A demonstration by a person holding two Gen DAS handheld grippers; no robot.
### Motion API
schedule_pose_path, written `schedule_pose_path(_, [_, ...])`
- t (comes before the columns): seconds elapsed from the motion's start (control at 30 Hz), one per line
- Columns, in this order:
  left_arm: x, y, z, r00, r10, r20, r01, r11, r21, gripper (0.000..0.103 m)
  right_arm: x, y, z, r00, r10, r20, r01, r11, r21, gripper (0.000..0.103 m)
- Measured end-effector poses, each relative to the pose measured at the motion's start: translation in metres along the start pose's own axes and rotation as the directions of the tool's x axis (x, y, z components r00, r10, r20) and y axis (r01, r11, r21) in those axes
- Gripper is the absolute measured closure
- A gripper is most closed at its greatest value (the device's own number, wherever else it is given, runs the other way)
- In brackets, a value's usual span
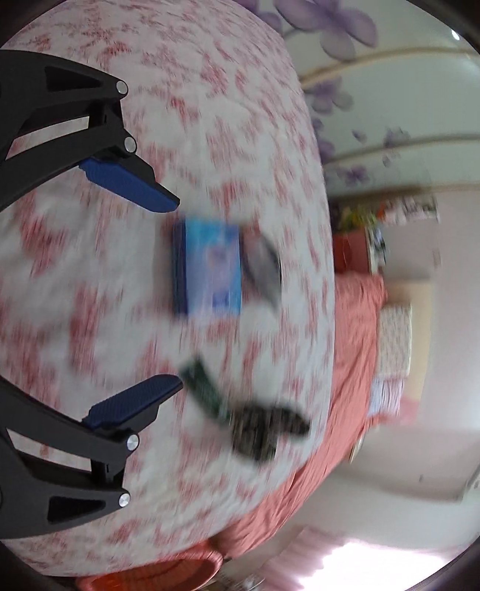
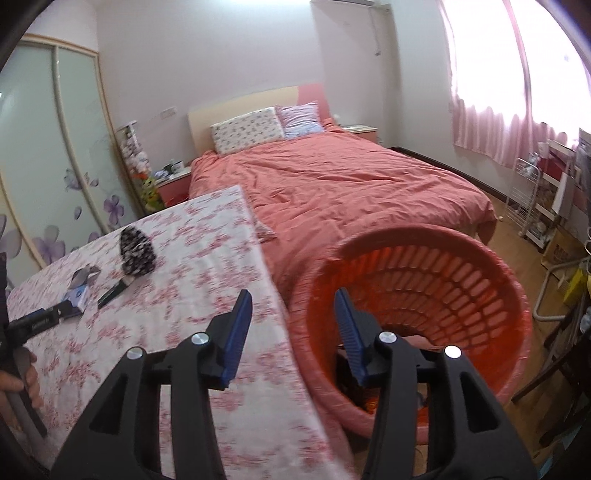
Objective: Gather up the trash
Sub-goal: 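Grasp the blue tissue packet with the left tool while the right tool grasps the green tube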
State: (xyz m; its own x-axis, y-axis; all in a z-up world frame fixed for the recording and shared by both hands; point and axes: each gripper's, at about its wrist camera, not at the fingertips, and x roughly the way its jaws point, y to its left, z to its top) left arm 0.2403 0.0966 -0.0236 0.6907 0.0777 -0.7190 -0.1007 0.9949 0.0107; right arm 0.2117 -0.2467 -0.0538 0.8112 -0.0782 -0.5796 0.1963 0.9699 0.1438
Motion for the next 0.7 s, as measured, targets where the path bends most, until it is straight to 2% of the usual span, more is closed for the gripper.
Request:
schedule_pose_path(0.13, [0.017, 0.018, 0.007, 0.999, 0.0, -0.04, -0.003, 0.998, -0.069, 0.014, 0.006, 0.02, -0.003, 1.0, 0.021, -0.02, -0.022, 0.999, -0.032, 0.055])
schedule_pose_path(0.23, [0.026, 0.02, 0.013, 0.998, -0.013, -0.057, 0.008, 0.996, -0.085, 0.014, 0.009, 0.032, -0.005, 0.999, 0.033, -0.035, -0.035, 0.998, -0.048, 0.055])
schedule_pose_path(0.37, [0.033, 0.014, 0.016, 0.999, -0.009, -0.05, 0.006, 0.998, -0.067, 0.008, 0.014, 0.043, -0.007, 0.998, 0.041, -0.049, -0.044, 0.997, -0.07, 0.055])
schedule_pose_path(0.53, [0.046, 0.009, 0.018, 0.997, 0.033, -0.066, -0.036, 0.999, -0.041, 0.008, 0.02, 0.057, -0.008, 0.996, 0.053, -0.067, -0.059, 0.994, -0.09, 0.055])
schedule_pose_path(0.6, [0.05, 0.011, 0.018, 0.997, 0.032, -0.076, -0.036, 0.998, -0.047, 0.012, 0.022, 0.062, -0.008, 0.996, 0.058, -0.073, -0.065, 0.993, -0.097, 0.054])
schedule_pose_path(0.67, [0.053, 0.013, 0.019, 0.996, -0.005, -0.087, 0.0, 0.998, -0.062, 0.03, 0.024, 0.069, -0.009, 0.995, 0.065, -0.081, -0.073, 0.992, -0.106, 0.054])
schedule_pose_path(0.7, [0.054, 0.014, 0.019, 0.996, -0.014, -0.091, 0.008, 0.998, -0.064, 0.029, 0.025, 0.073, -0.009, 0.994, 0.069, -0.085, -0.079, 0.991, -0.11, 0.053])
